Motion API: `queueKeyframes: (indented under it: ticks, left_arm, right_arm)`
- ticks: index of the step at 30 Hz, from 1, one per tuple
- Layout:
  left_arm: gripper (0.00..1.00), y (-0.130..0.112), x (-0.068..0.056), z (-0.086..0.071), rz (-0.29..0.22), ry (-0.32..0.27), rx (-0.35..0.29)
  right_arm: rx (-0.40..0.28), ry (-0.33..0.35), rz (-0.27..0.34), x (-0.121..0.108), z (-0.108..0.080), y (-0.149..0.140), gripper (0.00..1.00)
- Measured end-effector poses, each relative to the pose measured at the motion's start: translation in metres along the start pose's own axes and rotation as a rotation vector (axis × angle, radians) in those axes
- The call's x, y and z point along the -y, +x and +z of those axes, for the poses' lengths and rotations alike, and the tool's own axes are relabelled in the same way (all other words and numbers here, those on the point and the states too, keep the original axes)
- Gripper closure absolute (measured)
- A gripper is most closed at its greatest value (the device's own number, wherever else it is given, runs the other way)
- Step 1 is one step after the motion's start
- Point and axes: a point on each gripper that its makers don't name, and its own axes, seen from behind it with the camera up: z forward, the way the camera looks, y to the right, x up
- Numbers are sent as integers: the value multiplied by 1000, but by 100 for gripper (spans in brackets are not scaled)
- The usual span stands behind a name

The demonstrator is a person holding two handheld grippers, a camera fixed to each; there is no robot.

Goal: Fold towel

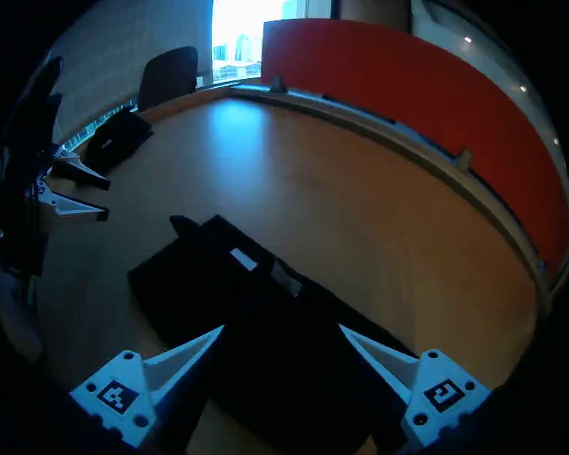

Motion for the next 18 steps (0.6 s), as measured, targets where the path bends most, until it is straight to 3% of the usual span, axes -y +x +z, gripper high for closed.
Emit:
queueKeyframes:
  ticks: [18]
  left_arm:
    - [0,-2,-2,2,-9,-8,0]
  right_arm:
    - [13,-27,-5,-15,18,5,3]
